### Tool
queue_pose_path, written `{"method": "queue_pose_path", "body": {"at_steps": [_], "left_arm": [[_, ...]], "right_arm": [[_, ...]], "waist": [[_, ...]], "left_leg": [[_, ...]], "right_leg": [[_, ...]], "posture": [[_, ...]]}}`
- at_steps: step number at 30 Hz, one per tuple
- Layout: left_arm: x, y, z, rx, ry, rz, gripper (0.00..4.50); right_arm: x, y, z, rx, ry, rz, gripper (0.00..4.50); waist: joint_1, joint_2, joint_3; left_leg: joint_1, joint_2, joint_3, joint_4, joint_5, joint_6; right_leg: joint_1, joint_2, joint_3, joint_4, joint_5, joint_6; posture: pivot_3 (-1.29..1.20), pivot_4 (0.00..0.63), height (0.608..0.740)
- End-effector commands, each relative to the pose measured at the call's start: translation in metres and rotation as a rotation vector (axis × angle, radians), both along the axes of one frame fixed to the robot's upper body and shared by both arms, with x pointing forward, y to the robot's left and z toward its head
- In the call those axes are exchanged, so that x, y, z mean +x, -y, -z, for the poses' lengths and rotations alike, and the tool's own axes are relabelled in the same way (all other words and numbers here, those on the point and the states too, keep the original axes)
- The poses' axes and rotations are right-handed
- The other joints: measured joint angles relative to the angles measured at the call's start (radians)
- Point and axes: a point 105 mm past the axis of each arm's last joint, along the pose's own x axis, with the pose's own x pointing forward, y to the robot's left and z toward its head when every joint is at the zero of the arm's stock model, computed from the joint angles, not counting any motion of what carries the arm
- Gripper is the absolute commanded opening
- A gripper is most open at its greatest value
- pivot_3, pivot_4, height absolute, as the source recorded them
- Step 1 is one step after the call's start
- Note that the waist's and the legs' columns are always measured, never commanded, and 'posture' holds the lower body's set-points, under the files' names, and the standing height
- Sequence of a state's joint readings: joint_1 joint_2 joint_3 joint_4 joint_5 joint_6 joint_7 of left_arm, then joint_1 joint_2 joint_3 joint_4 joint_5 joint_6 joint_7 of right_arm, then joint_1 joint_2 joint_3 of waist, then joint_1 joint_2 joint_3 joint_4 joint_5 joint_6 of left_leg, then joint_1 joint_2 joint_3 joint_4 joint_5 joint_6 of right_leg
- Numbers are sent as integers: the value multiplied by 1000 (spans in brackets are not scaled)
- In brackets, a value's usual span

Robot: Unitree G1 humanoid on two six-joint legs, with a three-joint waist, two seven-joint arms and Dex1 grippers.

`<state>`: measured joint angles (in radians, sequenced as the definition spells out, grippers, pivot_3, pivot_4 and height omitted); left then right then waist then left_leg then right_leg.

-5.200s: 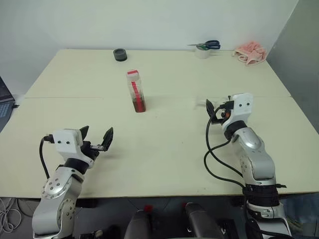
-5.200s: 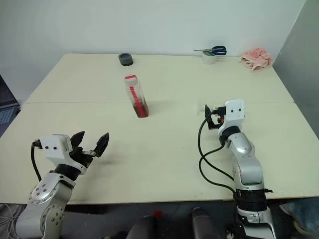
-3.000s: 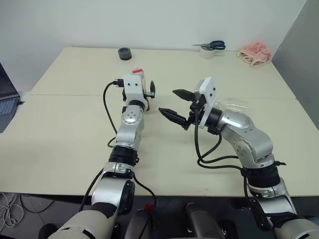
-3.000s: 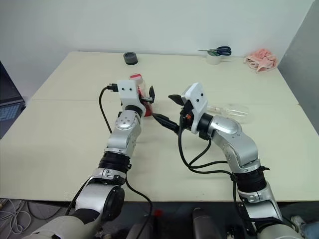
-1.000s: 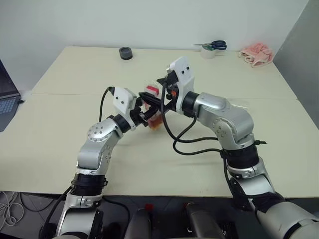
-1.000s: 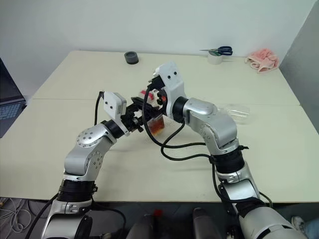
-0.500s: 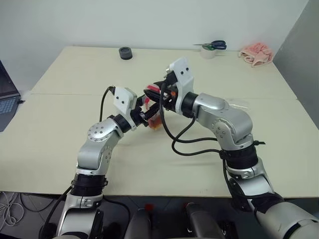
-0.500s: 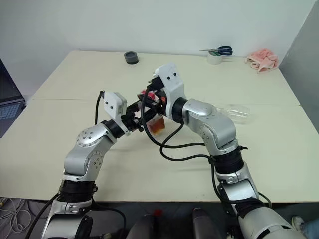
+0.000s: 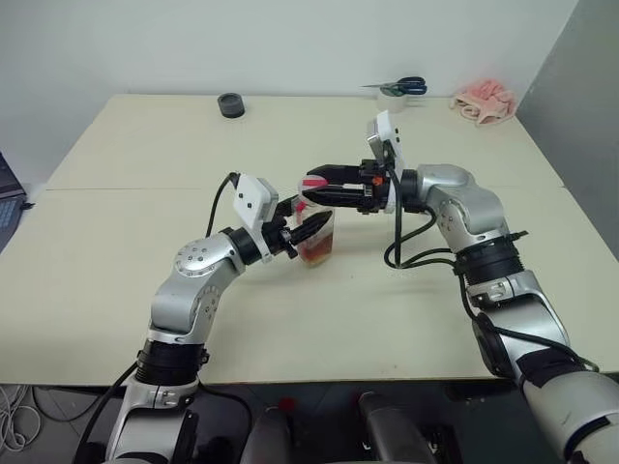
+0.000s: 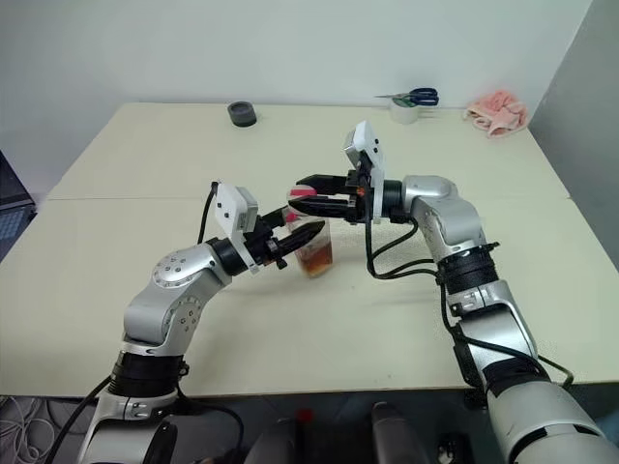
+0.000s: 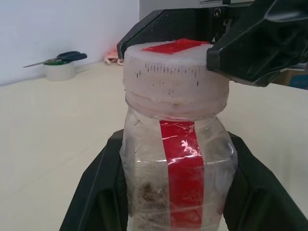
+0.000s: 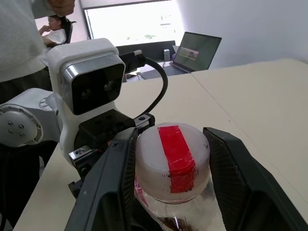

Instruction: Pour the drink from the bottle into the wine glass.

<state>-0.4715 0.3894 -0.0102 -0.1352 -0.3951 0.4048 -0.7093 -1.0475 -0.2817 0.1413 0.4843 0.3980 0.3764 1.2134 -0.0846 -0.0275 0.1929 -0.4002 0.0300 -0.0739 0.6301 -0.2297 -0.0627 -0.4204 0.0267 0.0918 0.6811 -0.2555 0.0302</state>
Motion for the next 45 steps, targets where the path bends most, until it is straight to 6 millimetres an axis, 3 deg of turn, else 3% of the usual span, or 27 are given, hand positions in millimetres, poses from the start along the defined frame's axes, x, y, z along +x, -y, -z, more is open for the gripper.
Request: {"method": "queue_pose_path", "body": {"at_steps": [1,2,9,13,18,21,27,44,45], "left_arm": [[-5,-10,-25,-32,92,-25,1977],[-3,-11,-25,-32,93,-34,1977],[3,-11,-25,-23,93,-38,1974],[11,-14,-26,-16,113,-79,1972],[16,-7,-28,-18,135,-79,1959],[16,-3,-27,-16,138,-66,1959],[17,4,-27,-19,136,-43,1958],[10,8,-19,6,134,-27,1958],[10,7,-19,6,134,-28,1958]], "right_arm": [[-4,6,-13,-8,63,-24,1834],[-6,7,-15,-5,66,-20,1834],[-21,15,-37,7,163,42,4204],[-26,19,-46,4,219,205,4250],[-41,15,-34,6,160,433,4250],[-40,13,-26,-9,118,561,4250],[-34,9,-34,87,52,689,4250],[-24,-10,-21,88,-17,712,4250],[-25,-11,-20,87,-17,710,3881]], "waist": [[1,0,0],[2,0,0],[8,0,0],[9,0,0],[14,0,0],[14,0,0],[17,0,0],[17,0,0],[17,0,0]], "left_leg": [[0,-1,0,0,0,0],[0,-1,0,0,0,0],[-1,-3,0,0,0,0],[-1,-3,-1,0,0,0],[-1,-3,-1,0,0,0],[-1,-3,-1,0,0,0],[-1,-3,-1,1,0,0],[-1,-3,0,0,0,0],[-1,-3,0,0,0,0]], "right_leg": [[0,-1,0,0,0,0],[0,-2,0,0,0,0],[0,-4,-1,0,0,0],[0,-4,-1,0,0,0],[0,-4,-2,0,0,0],[0,-4,-1,0,0,0],[0,-4,-1,0,0,0],[0,-3,-1,0,0,0],[0,-3,-1,0,0,1]], "posture": [[0,150,740],[0,150,740],[0,150,740],[0,150,740],[0,150,740],[0,150,740],[0,150,740],[0,150,740],[0,150,740]]}}
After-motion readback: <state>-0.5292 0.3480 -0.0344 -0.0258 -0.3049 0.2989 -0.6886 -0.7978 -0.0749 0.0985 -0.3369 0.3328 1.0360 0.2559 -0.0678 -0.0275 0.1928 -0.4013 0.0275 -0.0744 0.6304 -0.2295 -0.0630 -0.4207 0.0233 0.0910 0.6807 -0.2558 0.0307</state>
